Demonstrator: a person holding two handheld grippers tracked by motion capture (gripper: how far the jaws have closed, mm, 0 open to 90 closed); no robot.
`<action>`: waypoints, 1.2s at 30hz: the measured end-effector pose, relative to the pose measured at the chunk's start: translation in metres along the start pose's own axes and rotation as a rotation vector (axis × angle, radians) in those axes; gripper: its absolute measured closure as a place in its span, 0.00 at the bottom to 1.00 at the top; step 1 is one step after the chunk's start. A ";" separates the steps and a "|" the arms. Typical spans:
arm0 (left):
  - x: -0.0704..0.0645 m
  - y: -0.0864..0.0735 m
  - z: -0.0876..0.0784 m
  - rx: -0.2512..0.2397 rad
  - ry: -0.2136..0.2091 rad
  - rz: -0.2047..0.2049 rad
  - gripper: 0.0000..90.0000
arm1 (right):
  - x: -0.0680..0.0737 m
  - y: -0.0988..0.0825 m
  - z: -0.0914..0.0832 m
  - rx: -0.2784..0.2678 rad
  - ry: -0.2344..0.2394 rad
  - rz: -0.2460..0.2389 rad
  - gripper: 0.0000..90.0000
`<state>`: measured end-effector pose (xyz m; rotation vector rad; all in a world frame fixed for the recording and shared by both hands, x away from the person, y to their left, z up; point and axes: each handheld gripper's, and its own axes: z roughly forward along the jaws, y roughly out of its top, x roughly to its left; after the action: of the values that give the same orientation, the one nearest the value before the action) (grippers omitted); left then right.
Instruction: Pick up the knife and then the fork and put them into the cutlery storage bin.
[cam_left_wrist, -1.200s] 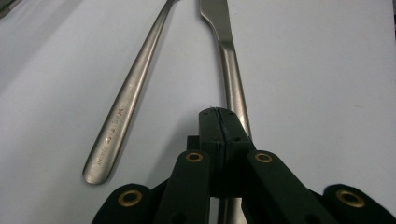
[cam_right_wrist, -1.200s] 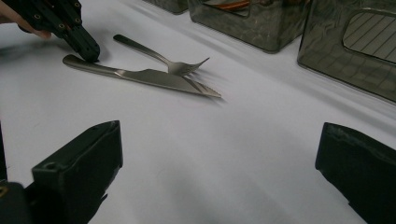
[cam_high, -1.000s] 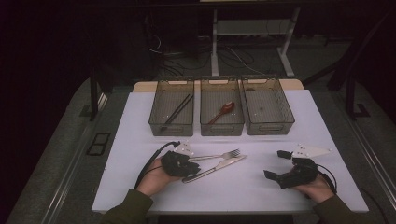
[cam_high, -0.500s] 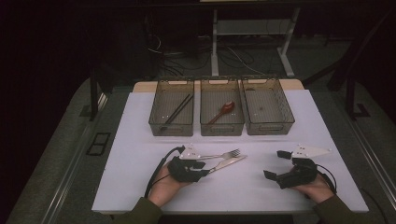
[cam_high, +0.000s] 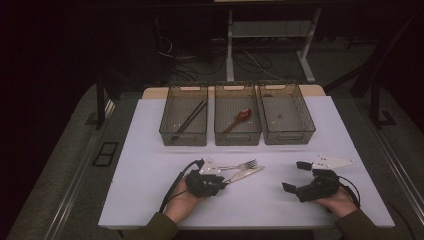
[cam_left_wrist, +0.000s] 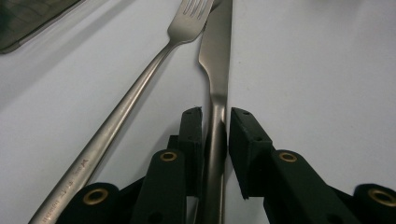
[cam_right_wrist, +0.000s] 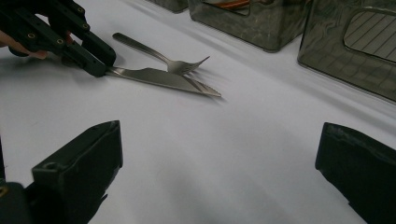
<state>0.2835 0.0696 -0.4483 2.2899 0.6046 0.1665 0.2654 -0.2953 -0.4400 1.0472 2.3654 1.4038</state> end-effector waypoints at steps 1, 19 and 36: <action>0.000 0.000 0.000 -0.001 -0.002 0.004 0.82 | 0.000 0.000 0.000 0.000 0.000 0.000 0.00; 0.001 0.001 0.002 0.011 -0.015 0.013 0.88 | 0.001 0.000 0.001 0.004 0.003 -0.001 0.00; -0.002 0.004 -0.006 -0.033 -0.023 0.041 0.88 | 0.000 0.000 0.000 0.000 0.004 0.003 0.00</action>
<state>0.2812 0.0696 -0.4408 2.2703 0.5397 0.1686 0.2656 -0.2958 -0.4399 1.0499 2.3675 1.4082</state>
